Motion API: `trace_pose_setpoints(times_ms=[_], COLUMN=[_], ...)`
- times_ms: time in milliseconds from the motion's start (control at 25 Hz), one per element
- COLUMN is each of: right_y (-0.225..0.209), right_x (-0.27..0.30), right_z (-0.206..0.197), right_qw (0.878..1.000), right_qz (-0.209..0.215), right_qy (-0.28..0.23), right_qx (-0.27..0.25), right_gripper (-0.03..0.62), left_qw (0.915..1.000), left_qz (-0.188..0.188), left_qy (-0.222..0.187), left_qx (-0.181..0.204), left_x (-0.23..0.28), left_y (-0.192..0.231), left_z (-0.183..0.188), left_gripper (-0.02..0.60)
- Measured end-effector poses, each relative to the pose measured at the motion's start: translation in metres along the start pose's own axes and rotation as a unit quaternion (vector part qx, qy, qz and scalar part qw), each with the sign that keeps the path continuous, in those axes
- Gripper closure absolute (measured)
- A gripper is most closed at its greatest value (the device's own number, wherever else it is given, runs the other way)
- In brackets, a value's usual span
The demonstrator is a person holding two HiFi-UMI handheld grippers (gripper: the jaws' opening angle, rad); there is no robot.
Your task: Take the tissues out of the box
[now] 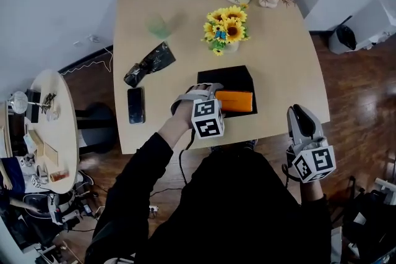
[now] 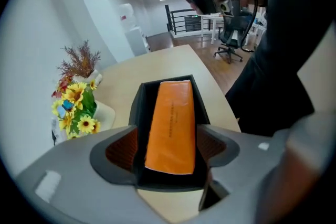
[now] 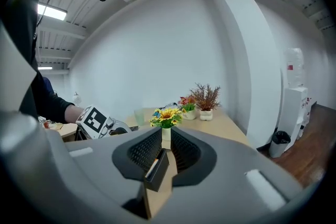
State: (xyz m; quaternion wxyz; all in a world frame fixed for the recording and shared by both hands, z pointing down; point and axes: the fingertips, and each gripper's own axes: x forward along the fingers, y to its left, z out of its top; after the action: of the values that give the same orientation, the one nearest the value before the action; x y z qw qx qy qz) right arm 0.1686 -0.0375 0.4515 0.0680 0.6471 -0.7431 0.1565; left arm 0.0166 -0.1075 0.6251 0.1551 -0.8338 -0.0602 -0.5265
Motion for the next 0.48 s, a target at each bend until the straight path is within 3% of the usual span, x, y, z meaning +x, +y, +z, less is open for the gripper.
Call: trace_pose_setpoints(times_ms=[280,480], right_y=[-0.031,-0.042], right_x=[0.009,0.014], right_z=[0.009,0.005], right_qw=[1.000,0.999], right_qz=[0.024,0.028], right_qy=[-0.010,-0.006], right_qx=[0.015,0.019], right_gripper=[0.543,0.548], left_qw=[0.9958,0.9910], left_qz=[-0.057,-0.063], left_qy=[0.069,0.111], left_qx=[0.019,0.040], left_x=[0.018,0.035], left_y=[-0.010,-0.010], left_z=[-0.008,-0.022], left_gripper=[0.245,0.258])
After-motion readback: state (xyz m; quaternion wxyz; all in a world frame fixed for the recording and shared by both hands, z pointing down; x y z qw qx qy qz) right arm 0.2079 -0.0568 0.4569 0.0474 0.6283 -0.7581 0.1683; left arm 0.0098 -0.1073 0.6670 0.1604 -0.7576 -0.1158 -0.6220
